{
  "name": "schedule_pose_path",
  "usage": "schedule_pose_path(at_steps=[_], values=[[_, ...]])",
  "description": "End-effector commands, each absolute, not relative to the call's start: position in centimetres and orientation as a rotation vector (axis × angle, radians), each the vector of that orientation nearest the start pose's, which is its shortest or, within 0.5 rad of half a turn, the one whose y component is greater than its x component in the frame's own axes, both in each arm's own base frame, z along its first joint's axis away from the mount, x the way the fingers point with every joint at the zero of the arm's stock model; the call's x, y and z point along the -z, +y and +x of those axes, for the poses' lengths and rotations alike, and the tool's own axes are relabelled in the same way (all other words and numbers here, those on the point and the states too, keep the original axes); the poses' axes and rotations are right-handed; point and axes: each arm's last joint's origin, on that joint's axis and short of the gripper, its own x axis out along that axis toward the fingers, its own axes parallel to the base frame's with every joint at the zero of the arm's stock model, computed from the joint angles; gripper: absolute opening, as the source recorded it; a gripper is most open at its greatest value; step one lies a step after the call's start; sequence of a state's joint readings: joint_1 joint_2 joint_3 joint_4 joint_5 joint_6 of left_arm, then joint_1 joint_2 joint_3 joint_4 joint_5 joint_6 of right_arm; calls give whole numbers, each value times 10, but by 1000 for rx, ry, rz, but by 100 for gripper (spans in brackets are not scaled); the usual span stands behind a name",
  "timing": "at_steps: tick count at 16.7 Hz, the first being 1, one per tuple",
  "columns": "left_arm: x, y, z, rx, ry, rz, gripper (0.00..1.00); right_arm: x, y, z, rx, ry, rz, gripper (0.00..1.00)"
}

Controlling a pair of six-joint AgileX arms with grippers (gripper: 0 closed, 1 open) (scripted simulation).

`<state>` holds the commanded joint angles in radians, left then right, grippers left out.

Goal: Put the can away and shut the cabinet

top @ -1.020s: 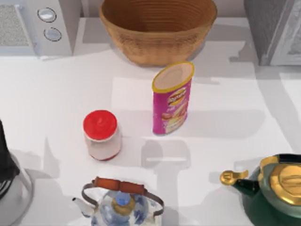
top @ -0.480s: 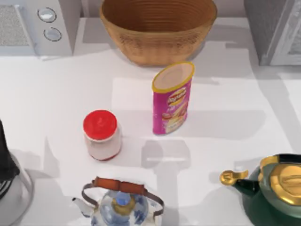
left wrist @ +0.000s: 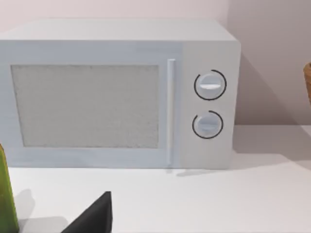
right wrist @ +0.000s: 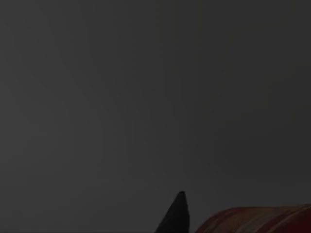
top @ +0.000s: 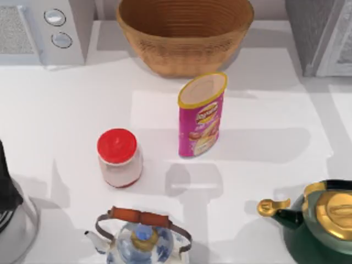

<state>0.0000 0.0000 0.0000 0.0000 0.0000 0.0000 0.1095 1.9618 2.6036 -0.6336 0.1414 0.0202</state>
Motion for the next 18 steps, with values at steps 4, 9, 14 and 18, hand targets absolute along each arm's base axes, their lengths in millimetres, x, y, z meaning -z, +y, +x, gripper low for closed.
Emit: schedule_pose_path(at_steps=[4, 9, 14, 18], values=[[-160, -1, 106, 0, 0, 0, 100, -528, 45, 406, 4, 12, 1, 0], [-160, -1, 106, 0, 0, 0, 100, -527, 45, 407, 4, 13, 1, 0], [-160, -1, 106, 0, 0, 0, 100, -527, 45, 407, 4, 13, 1, 38], [-160, -1, 106, 0, 0, 0, 100, -527, 45, 407, 4, 13, 1, 68]])
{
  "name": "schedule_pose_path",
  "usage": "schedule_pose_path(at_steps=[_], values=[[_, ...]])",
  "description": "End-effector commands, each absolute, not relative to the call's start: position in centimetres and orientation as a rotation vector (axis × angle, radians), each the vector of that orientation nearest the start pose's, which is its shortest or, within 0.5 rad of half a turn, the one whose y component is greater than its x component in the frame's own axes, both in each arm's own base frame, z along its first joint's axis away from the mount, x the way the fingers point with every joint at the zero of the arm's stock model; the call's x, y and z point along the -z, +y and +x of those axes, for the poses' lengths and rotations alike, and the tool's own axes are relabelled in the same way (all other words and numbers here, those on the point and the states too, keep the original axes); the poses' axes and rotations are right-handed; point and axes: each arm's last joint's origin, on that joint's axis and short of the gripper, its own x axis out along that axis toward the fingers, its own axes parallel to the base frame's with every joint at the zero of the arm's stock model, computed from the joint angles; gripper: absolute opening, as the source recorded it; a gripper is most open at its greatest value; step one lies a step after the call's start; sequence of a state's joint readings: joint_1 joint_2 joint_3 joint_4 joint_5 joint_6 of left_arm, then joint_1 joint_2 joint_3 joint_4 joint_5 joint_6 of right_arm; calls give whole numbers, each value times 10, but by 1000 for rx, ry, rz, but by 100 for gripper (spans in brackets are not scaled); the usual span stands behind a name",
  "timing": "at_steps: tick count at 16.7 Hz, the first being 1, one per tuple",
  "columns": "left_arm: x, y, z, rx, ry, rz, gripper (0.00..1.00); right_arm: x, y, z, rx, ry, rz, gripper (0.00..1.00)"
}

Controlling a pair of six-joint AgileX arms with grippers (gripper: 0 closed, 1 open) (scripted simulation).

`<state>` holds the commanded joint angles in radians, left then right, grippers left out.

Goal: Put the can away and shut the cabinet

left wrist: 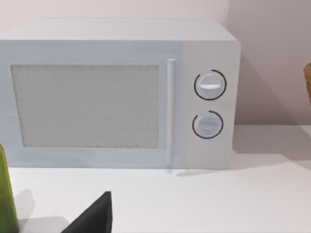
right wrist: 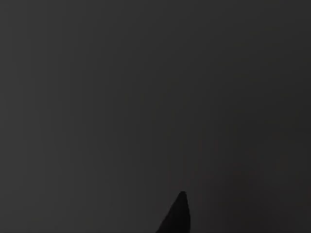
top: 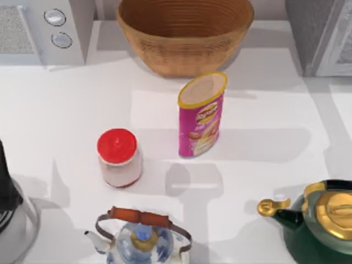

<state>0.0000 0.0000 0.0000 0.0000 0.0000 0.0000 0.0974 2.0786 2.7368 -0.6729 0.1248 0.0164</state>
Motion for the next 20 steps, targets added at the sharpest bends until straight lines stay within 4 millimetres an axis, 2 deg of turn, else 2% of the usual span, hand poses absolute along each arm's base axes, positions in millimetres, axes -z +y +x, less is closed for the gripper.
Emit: schedule_pose_path(at_steps=[4, 5, 16, 20], values=[[-160, -1, 106, 0, 0, 0, 100, -527, 45, 407, 4, 13, 1, 98], [-160, -1, 106, 0, 0, 0, 100, -527, 45, 407, 4, 13, 1, 100], [-160, -1, 106, 0, 0, 0, 100, -525, 44, 407, 7, 27, 1, 100], [-160, -1, 106, 0, 0, 0, 100, -519, 37, 397, 25, 86, 0, 100]])
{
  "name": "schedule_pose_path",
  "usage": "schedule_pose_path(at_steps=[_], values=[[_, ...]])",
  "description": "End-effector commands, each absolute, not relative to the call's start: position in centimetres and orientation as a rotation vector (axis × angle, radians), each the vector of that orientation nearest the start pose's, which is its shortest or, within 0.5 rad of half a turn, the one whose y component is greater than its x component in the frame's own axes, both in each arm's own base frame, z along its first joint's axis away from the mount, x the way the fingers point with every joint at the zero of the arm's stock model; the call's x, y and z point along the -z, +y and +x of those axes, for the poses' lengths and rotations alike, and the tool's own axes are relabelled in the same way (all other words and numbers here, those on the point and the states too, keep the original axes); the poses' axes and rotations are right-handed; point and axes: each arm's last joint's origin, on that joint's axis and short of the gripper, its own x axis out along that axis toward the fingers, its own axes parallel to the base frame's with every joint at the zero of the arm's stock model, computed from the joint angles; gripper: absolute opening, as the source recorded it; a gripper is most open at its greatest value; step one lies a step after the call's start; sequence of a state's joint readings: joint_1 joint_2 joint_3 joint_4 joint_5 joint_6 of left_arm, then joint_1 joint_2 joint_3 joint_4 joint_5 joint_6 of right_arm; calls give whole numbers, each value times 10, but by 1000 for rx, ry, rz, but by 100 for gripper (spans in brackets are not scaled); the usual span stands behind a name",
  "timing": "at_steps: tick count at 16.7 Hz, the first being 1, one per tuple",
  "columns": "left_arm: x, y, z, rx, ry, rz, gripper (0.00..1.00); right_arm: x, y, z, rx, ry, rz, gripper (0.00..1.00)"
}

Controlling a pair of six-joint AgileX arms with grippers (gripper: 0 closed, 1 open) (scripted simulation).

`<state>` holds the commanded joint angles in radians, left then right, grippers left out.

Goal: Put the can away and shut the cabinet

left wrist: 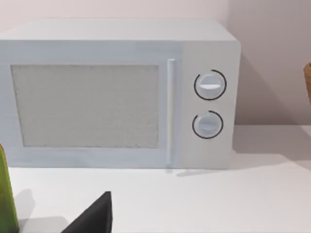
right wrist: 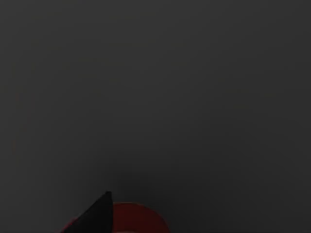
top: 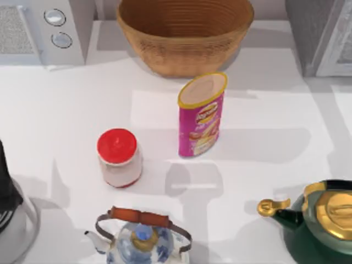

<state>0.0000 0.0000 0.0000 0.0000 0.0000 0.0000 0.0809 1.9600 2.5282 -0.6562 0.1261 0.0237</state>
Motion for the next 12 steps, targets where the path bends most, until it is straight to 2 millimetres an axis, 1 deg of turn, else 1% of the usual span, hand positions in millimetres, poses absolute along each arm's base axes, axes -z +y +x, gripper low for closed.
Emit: schedule_pose_path(at_steps=[2, 3, 5, 7, 9, 10, 12], values=[[-160, -1, 106, 0, 0, 0, 100, -513, 32, 384, 31, 122, -2, 100], [-160, -1, 106, 0, 0, 0, 100, -510, 30, 374, 32, 136, -2, 100], [-160, -1, 106, 0, 0, 0, 100, -504, 25, 347, 33, 154, -3, 100], [-160, -1, 106, 0, 0, 0, 100, -489, 21, 319, 32, 179, -4, 100], [-160, -1, 106, 0, 0, 0, 100, -461, 16, 290, 31, 218, -6, 100], [-160, -1, 106, 0, 0, 0, 100, -443, 14, 273, 31, 239, -7, 100], [-160, -1, 106, 0, 0, 0, 100, -399, 9, 235, 30, 273, -10, 100]])
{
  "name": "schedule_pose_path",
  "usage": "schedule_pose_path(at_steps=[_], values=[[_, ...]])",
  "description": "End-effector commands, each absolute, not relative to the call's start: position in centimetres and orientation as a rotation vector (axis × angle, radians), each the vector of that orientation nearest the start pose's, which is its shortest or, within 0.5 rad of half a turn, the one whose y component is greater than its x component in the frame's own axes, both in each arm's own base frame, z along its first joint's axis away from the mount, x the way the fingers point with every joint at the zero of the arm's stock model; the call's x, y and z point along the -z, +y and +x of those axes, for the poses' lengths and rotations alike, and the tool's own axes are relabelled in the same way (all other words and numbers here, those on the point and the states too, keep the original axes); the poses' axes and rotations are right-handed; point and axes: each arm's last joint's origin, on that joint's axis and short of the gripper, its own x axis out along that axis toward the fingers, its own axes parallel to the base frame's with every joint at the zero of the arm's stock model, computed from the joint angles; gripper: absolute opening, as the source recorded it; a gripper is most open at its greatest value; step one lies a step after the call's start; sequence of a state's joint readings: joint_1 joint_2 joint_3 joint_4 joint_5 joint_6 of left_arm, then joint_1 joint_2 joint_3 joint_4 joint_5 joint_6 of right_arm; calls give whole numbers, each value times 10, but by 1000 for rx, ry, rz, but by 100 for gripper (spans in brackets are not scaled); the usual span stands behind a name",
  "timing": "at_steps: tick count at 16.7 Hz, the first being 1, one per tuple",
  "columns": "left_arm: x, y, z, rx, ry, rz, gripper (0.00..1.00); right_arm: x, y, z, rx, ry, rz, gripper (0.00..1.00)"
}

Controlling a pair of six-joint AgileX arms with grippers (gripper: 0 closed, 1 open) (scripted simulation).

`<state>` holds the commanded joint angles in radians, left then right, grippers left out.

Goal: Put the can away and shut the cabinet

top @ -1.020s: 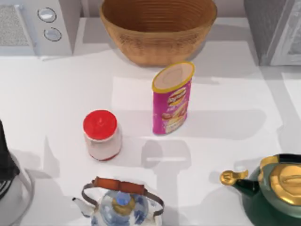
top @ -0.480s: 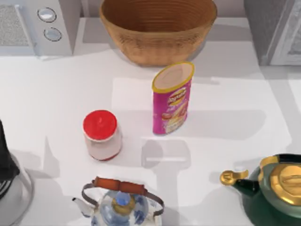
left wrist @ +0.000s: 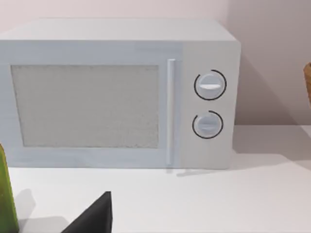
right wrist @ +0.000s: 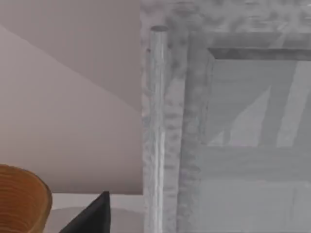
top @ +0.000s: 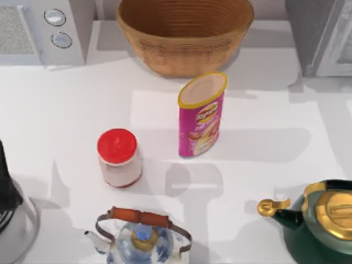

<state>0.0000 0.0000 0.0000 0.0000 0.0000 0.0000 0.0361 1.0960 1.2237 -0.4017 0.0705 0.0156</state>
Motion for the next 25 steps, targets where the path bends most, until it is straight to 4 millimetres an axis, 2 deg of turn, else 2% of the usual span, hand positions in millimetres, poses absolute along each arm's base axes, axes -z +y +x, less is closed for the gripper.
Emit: schedule_pose_path(at_steps=[3, 6, 9, 12, 15, 19, 22, 25], values=[[-160, -1, 106, 0, 0, 0, 100, -330, 3, 173, 28, 252, -10, 100], [-160, -1, 106, 0, 0, 0, 100, -265, 0, 129, 23, 174, -7, 100], [-160, -1, 106, 0, 0, 0, 100, -211, -1, 111, 15, 99, -2, 100], [-160, -1, 106, 0, 0, 0, 100, -176, -1, 106, 6, 36, 1, 100], [-160, -1, 106, 0, 0, 0, 100, -161, -1, 106, 0, 2, 0, 100], [-160, -1, 106, 0, 0, 0, 100, -160, -1, 106, 0, 0, 0, 100], [-160, -1, 106, 0, 0, 0, 100, -164, -2, 106, -1, -6, -2, 100], [-160, -1, 106, 0, 0, 0, 100, -180, -8, 110, -6, -43, -12, 100]])
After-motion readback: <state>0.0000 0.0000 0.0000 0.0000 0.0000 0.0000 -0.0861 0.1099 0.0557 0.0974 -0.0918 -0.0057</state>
